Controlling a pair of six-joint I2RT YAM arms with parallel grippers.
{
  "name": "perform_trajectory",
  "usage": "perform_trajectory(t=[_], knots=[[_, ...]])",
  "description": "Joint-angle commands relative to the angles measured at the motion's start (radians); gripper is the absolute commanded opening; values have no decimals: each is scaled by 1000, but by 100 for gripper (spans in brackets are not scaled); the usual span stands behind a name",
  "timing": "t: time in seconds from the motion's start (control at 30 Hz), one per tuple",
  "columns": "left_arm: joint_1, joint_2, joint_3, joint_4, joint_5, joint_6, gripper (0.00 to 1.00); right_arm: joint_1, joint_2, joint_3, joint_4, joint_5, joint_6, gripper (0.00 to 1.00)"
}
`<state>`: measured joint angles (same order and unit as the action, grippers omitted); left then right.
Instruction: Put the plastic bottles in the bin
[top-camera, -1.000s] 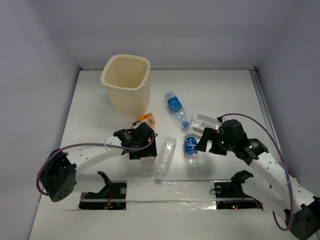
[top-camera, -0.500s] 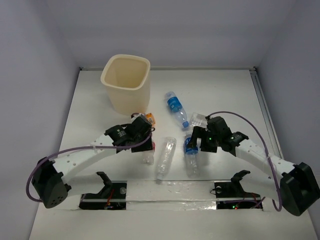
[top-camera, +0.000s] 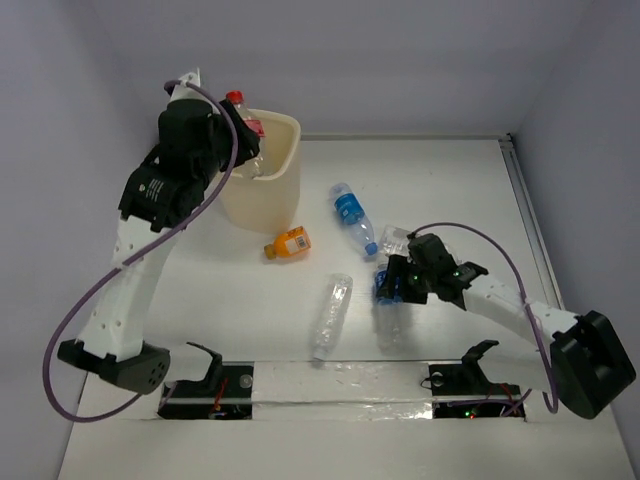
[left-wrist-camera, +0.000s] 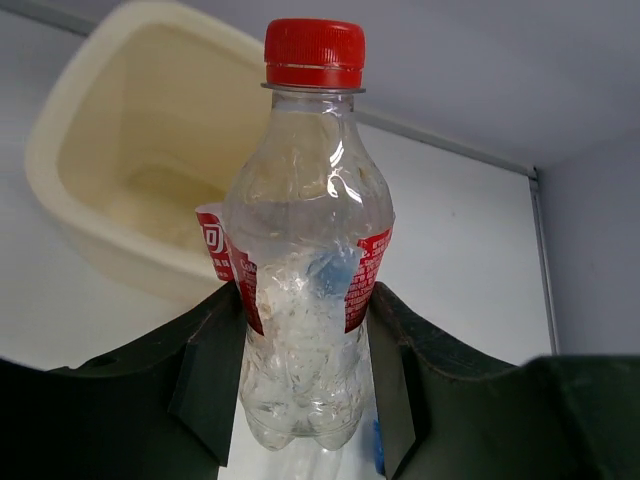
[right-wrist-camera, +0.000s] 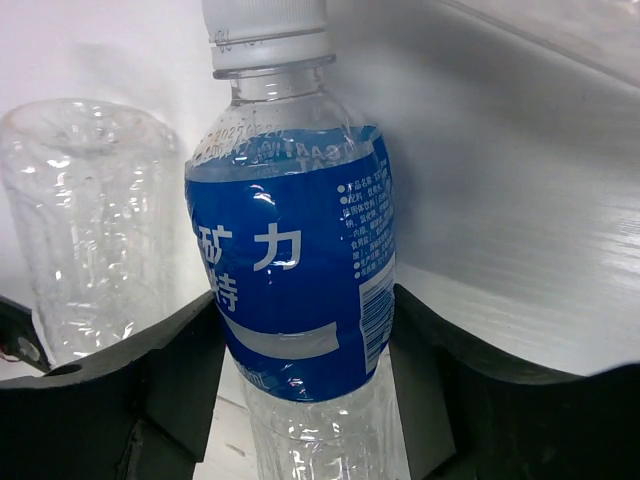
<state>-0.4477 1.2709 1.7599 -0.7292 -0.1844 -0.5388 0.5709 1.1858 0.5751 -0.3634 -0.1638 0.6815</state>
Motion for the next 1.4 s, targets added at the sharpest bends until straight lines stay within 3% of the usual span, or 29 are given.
perform_trajectory(t=[0.0, 0.23, 0.33, 0.37, 0.4, 0.47, 0.5, 0.53, 0.7, 0.8, 0.93, 1.0, 1.13, 1.33, 1.37], knots=[[75, 132, 96, 71, 37, 123, 26, 17, -98, 34, -29, 26, -2, 57], [193, 321, 168, 224, -7, 141, 27, 17, -325, 207, -222, 27, 12, 55], [202, 364, 129, 292, -39, 152, 31, 17, -325, 337, -250, 33, 7, 55], [202, 370, 121, 301, -38, 152, 36, 17, -301, 374, -250, 33, 4, 55], [202, 378, 119, 303, -30, 149, 49, 17, -282, 412, -247, 33, -2, 55], [202, 372, 119, 301, 3, 135, 63, 17, -233, 544, -235, 41, -25, 55], [202, 343, 112, 313, 20, 134, 73, 17, -171, 592, -229, 41, -33, 55], [202, 325, 90, 318, 48, 132, 77, 17, -135, 639, -218, 34, -48, 55], [202, 161, 7, 283, 131, 134, 82, 26, 89, 973, -132, 15, -68, 55], [202, 17, -121, 266, 175, 132, 78, 35, 233, 1142, -69, 6, -60, 55], [179, -191, -444, 258, 299, 82, 66, 70, 405, 1331, 61, 30, -39, 56], [159, -302, -555, 248, 332, 56, 65, 86, 515, 1414, 92, 52, -37, 56], [69, -459, -833, 226, 385, -59, 69, 127, 716, 1636, 142, 113, -27, 56], [-167, -490, -987, 264, 384, -210, 81, 161, 1000, 1917, 221, 205, 18, 58], [-192, -478, -990, 270, 369, -208, 84, 161, 1027, 1948, 215, 214, 18, 64]])
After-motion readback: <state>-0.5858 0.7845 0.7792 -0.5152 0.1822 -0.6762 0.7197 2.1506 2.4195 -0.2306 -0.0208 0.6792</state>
